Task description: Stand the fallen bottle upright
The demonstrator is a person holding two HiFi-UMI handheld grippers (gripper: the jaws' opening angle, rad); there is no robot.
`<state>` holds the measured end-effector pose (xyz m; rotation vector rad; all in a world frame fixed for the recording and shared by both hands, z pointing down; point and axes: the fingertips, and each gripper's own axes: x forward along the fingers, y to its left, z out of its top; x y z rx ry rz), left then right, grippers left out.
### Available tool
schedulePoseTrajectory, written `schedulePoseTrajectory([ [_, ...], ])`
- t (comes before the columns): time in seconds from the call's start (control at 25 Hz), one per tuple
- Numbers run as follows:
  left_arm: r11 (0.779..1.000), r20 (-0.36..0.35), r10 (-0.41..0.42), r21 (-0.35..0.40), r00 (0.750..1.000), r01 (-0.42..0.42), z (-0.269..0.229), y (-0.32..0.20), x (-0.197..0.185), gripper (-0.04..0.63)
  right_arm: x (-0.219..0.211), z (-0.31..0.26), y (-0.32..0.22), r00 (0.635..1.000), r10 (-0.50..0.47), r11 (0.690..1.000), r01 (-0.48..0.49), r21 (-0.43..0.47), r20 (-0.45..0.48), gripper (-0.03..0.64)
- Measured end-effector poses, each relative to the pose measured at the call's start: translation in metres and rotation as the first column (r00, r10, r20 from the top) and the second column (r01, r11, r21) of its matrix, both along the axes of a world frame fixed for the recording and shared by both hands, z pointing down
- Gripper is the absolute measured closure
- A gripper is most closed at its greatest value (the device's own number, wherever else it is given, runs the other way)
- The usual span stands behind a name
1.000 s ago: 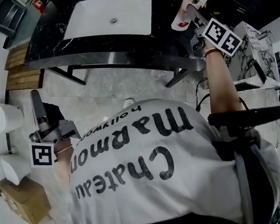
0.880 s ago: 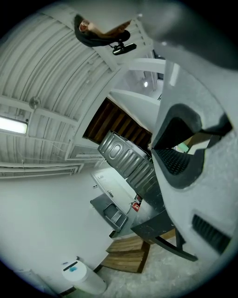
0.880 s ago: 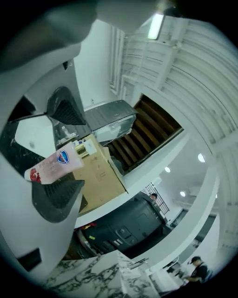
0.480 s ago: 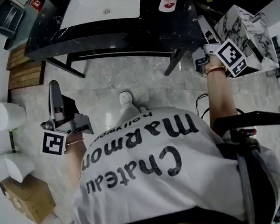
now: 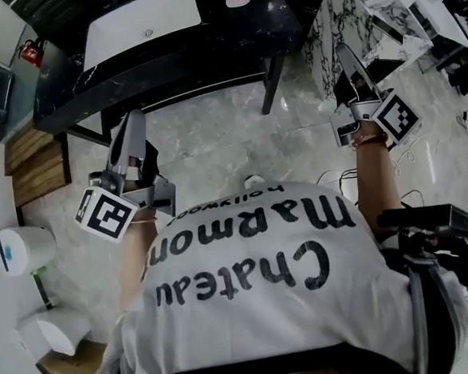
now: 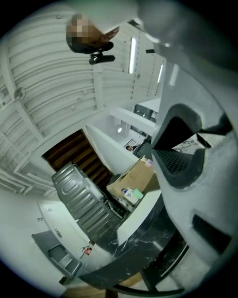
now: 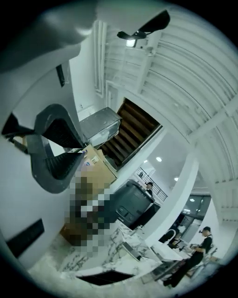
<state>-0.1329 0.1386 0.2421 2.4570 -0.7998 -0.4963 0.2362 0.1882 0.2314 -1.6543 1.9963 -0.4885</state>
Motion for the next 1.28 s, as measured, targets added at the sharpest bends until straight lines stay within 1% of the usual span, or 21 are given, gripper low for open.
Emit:
schedulePoseTrajectory([
  [0.08, 0.997, 0.056, 0.079, 0.021, 0.995, -0.080, 0.001, 0.010, -0.007, 0.581, -0.017, 0.004, 0.031, 0.996, 0.087, 0.995, -0.088, -0.036, -0.032, 0.578],
  [0.16, 0.993, 0.077, 0.115, 0.029, 0.990, -0.118, 0.002, 0.019, -0.021, 0.581, -0.034, 0.010, 0.060, 0.985, 0.159, 0.984, -0.163, -0.070, -0.061, 0.578],
  [0.24, 0.991, 0.074, 0.135, 0.015, 0.988, -0.136, 0.008, 0.028, -0.036, 0.581, -0.052, 0.019, 0.087, 0.976, 0.207, 0.973, -0.213, -0.094, -0.066, 0.578],
  [0.36, 0.983, 0.052, 0.185, -0.011, 0.981, -0.185, 0.021, 0.043, -0.051, 0.581, -0.082, 0.030, 0.121, 0.971, 0.233, 0.964, -0.237, -0.121, -0.048, 0.578],
  [0.4, 0.978, 0.042, 0.208, -0.009, 0.977, -0.208, 0.023, 0.048, -0.054, 0.581, -0.088, 0.034, 0.132, 0.965, 0.257, 0.955, -0.261, -0.141, -0.047, 0.578],
  [0.48, 0.970, 0.030, 0.243, -0.001, 0.970, -0.243, 0.025, 0.057, -0.059, 0.581, -0.097, 0.044, 0.153, 0.947, 0.318, 0.926, -0.320, -0.202, -0.042, 0.580],
  [0.52, 0.968, 0.027, 0.251, -0.003, 0.968, -0.251, 0.026, 0.063, -0.064, 0.581, -0.103, 0.048, 0.162, 0.943, 0.330, 0.917, -0.331, -0.221, -0.045, 0.581],
  [0.64, 0.965, 0.022, 0.262, -0.014, 0.965, -0.261, 0.030, 0.073, -0.074, 0.581, -0.117, 0.050, 0.180, 0.946, 0.316, 0.919, -0.326, -0.222, -0.077, 0.586],
  [0.8, 0.964, 0.008, 0.267, -0.008, 0.964, -0.267, 0.026, 0.078, -0.074, 0.581, -0.117, 0.046, 0.190, 0.940, 0.327, 0.914, -0.341, -0.221, -0.098, 0.594],
  [0.88, 0.963, 0.020, 0.269, -0.010, 0.963, -0.268, 0.024, 0.080, -0.074, 0.581, -0.117, 0.046, 0.189, 0.940, 0.327, 0.912, -0.341, -0.228, -0.098, 0.597],
  [1.0, 0.965, 0.036, 0.263, -0.016, 0.964, -0.262, 0.024, 0.080, -0.077, 0.581, -0.122, 0.045, 0.181, 0.946, 0.306, 0.918, -0.323, -0.229, -0.109, 0.598],
  [1.16, 0.969, 0.037, 0.247, -0.022, 0.968, -0.247, 0.024, 0.077, -0.077, 0.581, -0.127, 0.043, 0.172, 0.946, 0.259, 0.925, -0.301, -0.232, -0.193, 0.598],
  [1.28, 0.971, 0.038, 0.240, -0.023, 0.970, -0.240, 0.023, 0.077, -0.077, 0.581, -0.127, 0.043, 0.169, 0.946, 0.256, 0.925, -0.300, -0.234, -0.198, 0.598],
])
